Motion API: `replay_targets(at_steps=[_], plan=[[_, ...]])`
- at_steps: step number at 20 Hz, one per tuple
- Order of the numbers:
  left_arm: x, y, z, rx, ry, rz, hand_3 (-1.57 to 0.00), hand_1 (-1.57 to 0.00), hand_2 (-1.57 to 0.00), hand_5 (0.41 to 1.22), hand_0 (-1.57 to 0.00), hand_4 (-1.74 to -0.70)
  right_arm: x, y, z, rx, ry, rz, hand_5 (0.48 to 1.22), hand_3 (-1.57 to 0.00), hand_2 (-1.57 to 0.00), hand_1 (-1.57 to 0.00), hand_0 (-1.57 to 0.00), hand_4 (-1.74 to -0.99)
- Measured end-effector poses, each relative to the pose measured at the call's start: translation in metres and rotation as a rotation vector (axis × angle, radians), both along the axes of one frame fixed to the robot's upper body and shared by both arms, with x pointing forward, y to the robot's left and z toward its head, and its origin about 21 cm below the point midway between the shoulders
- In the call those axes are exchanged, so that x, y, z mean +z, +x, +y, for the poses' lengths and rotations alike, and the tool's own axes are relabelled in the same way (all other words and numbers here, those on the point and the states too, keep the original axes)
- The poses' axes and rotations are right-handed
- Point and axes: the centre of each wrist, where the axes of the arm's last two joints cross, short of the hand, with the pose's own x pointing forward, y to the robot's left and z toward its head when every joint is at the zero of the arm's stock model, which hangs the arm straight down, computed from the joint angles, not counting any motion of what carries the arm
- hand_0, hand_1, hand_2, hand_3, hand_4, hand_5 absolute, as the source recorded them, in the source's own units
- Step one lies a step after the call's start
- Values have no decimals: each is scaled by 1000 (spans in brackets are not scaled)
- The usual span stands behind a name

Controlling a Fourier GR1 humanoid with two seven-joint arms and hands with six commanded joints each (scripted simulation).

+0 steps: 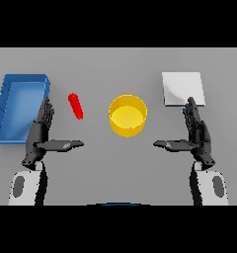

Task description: Pick up the red beaker and tilt it to pour out 1 green nut into yellow bowl. Pick up the yellow bowl and place it on the metallic measuring scale.

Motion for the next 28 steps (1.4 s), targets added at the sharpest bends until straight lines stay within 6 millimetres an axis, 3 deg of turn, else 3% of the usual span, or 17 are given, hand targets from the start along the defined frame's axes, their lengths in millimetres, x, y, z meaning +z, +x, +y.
replay_targets(at_steps=[6,7,9,13,16,21,28], plan=[[-1,-11,-3,-2,-1,-16,1,1,1,660,1,-1141,2,0,0,-3,0,-9,578,1,1,1,1,-1071],[3,-24,-3,-40,76,-58,1,1,1,660,1,-1143,7,-7,-5,4,-155,-105,577,1,1,1,1,-1072],[12,-42,-6,-79,155,-88,1,1,1,662,1,-1142,8,-19,3,30,-293,-150,577,1,1,1,1,-1064],[24,-48,-5,-97,197,-37,1,1,1,652,1,-1139,15,-23,10,45,-320,-165,600,1,1,1,1,-1118],[22,-41,-11,-112,202,6,1,1,1,648,1,-1136,17,-23,6,62,-307,-161,624,1,1,1,1,-1163],[9,-3,-9,-107,209,68,1,1,1,650,1,-1178,16,-21,5,95,-255,-162,628,1,1,1,1,-1215],[-7,43,-13,-151,224,59,1,1,1,641,1,-1189,14,-20,4,95,-250,-153,626,1,1,1,1,-1222]])
